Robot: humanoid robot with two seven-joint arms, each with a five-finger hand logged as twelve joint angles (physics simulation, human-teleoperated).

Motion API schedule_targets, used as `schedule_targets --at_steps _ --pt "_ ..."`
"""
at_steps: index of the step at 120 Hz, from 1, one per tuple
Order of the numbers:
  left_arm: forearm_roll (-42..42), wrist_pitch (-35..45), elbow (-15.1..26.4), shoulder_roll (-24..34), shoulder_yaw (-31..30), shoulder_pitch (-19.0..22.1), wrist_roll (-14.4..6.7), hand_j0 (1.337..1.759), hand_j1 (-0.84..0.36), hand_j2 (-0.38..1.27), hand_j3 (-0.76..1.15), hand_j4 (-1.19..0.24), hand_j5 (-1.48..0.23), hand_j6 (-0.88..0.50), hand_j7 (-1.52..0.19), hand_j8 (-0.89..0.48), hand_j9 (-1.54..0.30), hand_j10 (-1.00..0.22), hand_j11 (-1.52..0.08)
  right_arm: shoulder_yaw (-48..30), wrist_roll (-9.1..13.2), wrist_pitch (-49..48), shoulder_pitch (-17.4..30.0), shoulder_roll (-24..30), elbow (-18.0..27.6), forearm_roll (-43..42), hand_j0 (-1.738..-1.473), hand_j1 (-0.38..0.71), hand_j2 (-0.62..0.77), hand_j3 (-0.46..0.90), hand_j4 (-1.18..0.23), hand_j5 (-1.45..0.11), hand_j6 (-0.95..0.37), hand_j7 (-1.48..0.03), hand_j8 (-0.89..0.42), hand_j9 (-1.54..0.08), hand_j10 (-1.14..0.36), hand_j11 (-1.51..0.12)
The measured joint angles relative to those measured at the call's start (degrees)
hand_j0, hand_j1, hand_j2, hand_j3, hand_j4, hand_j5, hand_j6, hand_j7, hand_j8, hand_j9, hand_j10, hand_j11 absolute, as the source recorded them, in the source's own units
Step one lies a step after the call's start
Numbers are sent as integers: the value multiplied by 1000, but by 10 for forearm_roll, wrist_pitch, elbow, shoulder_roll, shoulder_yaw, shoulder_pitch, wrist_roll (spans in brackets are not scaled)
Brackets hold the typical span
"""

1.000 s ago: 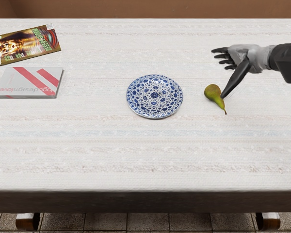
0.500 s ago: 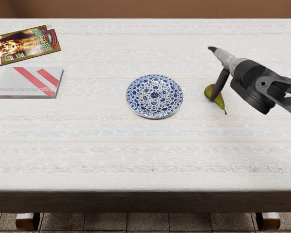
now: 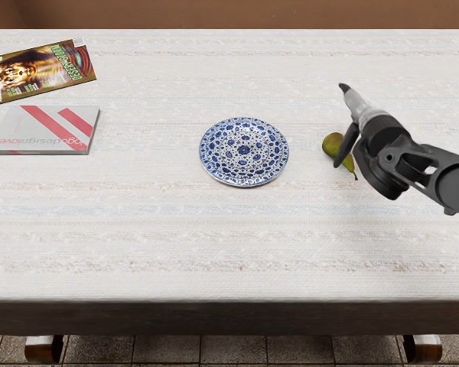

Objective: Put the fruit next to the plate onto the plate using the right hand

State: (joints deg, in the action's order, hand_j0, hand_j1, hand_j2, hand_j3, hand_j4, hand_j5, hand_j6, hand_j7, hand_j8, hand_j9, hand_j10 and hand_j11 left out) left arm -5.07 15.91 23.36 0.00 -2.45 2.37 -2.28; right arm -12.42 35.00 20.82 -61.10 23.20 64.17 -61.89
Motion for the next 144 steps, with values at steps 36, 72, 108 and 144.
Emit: schedule_targets --at_steps 36,72,108,144 --pt "0 0 0 0 0 0 0 1658 347 0 0 -2 -2 -2 -2 -2 -2 -2 -2 12 0 14 4 -24 -14 5 -1658 -349 2 0 -2 0 -3 0 -3 0 -2 0" --pt "0 0 0 0 0 0 0 1658 347 0 0 -2 -2 -2 -2 -2 -2 -2 -2 13 0 28 17 -28 -16 6 -1658 -294 -7 0 -49 -61 -50 -61 -49 -61 -48 -61" --pt "0 0 0 0 0 0 0 1658 347 0 0 -2 -2 -2 -2 -2 -2 -2 -2 13 0 26 19 -23 -16 8 -1658 -133 -34 0 -183 -236 -185 -236 -184 -236 -183 -236" --pt "0 0 0 0 0 0 0 1658 347 0 0 -2 -2 -2 -2 -2 -2 -2 -2 12 0 29 31 -21 -16 8 -1658 -70 -44 0 -236 -304 -237 -304 -236 -304 -236 -304"
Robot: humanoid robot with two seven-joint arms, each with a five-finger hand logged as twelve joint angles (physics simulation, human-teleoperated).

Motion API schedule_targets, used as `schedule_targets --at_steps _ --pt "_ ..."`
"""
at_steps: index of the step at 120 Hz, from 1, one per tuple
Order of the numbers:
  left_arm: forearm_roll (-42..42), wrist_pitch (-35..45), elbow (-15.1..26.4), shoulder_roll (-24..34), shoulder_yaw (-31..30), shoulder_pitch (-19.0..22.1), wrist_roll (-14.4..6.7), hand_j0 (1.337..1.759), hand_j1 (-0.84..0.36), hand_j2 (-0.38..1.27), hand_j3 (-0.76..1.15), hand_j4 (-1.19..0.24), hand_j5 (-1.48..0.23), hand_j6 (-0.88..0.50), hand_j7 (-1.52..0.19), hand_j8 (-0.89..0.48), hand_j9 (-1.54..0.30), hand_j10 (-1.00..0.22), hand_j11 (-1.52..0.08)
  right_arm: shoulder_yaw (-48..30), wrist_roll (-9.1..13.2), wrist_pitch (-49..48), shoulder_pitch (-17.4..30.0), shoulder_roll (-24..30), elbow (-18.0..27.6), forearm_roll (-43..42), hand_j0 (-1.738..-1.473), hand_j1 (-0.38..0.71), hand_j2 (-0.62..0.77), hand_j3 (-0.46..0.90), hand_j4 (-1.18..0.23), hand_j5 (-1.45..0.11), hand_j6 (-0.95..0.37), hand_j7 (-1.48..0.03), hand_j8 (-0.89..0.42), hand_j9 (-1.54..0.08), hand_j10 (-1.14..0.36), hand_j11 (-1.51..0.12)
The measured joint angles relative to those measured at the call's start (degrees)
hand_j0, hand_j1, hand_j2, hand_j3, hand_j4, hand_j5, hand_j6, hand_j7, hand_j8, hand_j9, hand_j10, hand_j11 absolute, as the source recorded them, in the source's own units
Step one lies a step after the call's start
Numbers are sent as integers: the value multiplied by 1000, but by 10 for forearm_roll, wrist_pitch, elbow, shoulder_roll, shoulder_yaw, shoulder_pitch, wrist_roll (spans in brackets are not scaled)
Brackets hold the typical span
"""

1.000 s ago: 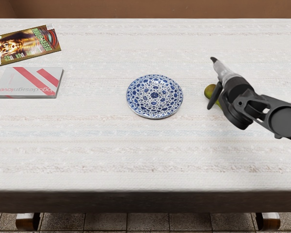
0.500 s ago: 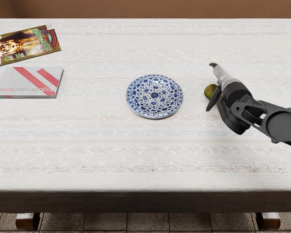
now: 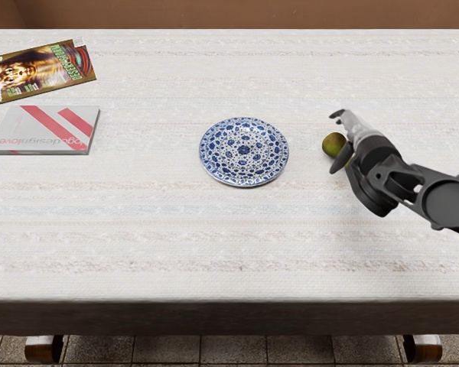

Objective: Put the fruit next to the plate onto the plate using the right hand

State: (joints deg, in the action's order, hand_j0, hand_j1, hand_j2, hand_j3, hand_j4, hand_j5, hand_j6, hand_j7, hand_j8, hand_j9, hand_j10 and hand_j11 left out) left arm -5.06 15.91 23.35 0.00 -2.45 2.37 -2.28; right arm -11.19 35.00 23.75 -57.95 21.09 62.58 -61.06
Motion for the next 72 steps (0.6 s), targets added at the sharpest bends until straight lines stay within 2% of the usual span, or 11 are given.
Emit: schedule_targets --at_steps 44,72 --pt "0 0 0 0 0 0 0 1658 347 0 0 -2 -2 -2 -2 -2 -2 -2 -2 -1 0 1 7 1 0 1 -1658 55 -65 0 -340 -439 -344 -439 -335 -439 -340 -439" --pt "0 0 0 0 0 0 0 1658 347 0 0 -2 -2 -2 -2 -2 -3 -2 -3 -3 0 1 12 1 0 -2 -1657 88 -61 -1 -395 -464 -294 -483 -293 -471 -391 -471"
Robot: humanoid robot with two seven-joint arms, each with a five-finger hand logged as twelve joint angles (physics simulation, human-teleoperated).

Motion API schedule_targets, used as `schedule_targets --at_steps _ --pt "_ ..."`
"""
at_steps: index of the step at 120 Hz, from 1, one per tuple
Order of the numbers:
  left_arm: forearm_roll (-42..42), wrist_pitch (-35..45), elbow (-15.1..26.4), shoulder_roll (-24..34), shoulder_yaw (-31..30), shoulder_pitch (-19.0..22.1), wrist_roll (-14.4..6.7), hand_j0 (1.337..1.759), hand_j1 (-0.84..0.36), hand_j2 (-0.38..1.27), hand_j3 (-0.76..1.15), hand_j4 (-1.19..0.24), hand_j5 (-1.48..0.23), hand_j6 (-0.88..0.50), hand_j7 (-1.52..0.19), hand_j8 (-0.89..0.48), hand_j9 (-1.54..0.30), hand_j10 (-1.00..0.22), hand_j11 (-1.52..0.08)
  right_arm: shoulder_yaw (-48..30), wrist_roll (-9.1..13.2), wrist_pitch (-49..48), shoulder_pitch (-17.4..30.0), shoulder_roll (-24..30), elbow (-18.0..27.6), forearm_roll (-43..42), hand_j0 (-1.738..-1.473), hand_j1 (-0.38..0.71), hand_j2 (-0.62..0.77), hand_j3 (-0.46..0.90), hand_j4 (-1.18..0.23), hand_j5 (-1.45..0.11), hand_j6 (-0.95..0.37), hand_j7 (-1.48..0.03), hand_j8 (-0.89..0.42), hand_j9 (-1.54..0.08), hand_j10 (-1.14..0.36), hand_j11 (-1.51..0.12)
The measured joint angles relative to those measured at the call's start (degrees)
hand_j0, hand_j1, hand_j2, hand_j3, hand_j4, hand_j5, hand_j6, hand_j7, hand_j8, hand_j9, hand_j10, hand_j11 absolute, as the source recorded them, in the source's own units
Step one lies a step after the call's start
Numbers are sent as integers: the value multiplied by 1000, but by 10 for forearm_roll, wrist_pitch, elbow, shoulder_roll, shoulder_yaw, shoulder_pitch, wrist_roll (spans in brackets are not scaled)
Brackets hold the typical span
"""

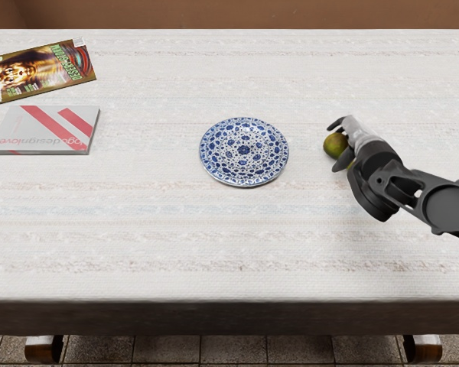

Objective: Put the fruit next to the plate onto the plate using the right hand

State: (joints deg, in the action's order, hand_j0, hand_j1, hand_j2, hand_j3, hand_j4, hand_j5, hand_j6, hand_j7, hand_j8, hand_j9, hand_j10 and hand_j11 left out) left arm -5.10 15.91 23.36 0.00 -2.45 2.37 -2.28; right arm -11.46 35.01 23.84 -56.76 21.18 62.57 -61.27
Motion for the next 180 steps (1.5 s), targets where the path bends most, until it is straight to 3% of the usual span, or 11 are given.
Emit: schedule_targets --at_steps 33,57,113,180 --pt "0 0 0 0 0 0 0 1658 347 0 0 -2 -3 -2 -3 -2 -3 -2 -3 0 0 -2 1 0 0 -1 -1656 199 -67 -1 -507 -581 -403 -614 -411 -595 -501 -595" --pt "0 0 0 0 0 0 0 1658 347 0 0 -2 -3 -2 -3 -2 -3 -2 -3 -1 1 -5 1 0 1 -1 -1653 256 36 0 -569 -694 -351 -712 -362 -703 -566 -701" --pt "0 0 0 0 0 0 0 1658 347 0 0 -2 -2 -2 -2 -2 -2 -2 -2 -4 1 -13 -38 5 0 63 -1657 229 241 1 -591 -805 -444 -785 -427 -796 -634 -802" --pt "0 0 0 0 0 0 0 1658 347 0 0 -2 -2 -2 -2 -2 -2 -2 -2 -8 1 -81 -111 -19 2 117 -1658 242 311 1 -604 -831 -451 -806 -436 -825 -616 -824"
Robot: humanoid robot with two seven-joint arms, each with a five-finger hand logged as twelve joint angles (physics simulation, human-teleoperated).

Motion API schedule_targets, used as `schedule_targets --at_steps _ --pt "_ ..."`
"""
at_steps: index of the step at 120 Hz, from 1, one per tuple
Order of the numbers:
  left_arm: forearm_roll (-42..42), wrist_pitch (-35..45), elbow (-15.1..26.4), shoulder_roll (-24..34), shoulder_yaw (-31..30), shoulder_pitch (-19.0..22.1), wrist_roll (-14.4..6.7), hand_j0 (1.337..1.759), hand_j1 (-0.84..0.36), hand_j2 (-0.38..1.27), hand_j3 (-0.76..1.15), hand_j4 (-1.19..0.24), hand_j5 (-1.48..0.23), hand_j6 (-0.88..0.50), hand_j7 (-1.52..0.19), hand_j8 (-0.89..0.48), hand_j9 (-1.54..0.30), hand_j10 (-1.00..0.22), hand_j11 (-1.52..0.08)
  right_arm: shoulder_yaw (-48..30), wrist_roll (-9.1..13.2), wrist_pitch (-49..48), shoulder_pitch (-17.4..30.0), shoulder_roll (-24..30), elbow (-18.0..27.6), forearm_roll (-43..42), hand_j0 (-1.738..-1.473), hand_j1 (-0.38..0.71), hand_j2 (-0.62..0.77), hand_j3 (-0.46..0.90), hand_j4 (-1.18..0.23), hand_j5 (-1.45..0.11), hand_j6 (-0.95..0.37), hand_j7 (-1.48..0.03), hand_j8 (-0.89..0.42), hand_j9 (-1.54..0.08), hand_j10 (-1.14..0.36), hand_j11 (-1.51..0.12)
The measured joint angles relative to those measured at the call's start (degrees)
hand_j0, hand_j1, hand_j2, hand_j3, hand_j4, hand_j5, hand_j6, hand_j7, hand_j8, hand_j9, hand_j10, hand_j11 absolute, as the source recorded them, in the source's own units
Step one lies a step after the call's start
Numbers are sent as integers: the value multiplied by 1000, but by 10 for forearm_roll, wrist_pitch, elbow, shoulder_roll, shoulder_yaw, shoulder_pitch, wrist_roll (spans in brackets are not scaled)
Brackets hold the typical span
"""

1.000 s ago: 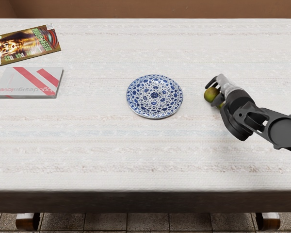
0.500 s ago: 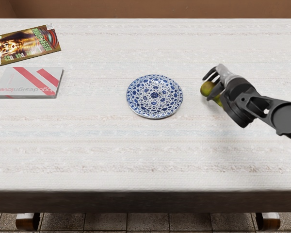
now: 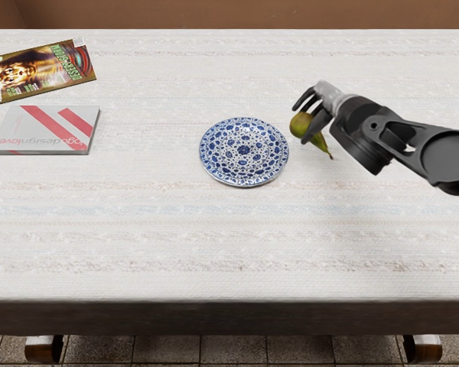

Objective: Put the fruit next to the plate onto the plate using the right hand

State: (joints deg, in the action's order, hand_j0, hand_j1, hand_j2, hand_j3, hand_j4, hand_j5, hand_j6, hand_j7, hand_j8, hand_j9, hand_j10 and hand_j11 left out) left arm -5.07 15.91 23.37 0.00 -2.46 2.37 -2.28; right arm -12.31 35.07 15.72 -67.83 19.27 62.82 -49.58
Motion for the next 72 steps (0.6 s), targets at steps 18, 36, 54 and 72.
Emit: schedule_targets --at_steps 18,36,54,72 --pt "0 0 0 0 0 0 0 1658 347 0 0 -2 -2 -2 -2 -2 -2 -2 -2 -1 0 -4 -6 -24 0 4 -1658 253 335 1 -603 -835 -448 -808 -433 -827 -613 -825" --pt "0 0 0 0 0 0 0 1658 347 0 0 -2 -2 -2 -2 -2 -2 -2 -2 0 0 -5 -5 -47 0 5 -1658 268 365 1 -602 -841 -442 -811 -426 -829 -612 -826" --pt "0 0 0 0 0 0 0 1658 347 0 0 -2 -2 -2 -2 -2 -2 -2 -2 0 0 -6 -5 -72 0 6 -1658 288 398 1 -600 -846 -431 -812 -422 -833 -608 -831" --pt "0 0 0 0 0 0 0 1658 347 0 0 -2 -2 -2 -2 -2 -2 -2 -2 0 0 -6 -6 -92 -1 7 -1658 299 418 1 -595 -853 -433 -812 -422 -836 -605 -834"
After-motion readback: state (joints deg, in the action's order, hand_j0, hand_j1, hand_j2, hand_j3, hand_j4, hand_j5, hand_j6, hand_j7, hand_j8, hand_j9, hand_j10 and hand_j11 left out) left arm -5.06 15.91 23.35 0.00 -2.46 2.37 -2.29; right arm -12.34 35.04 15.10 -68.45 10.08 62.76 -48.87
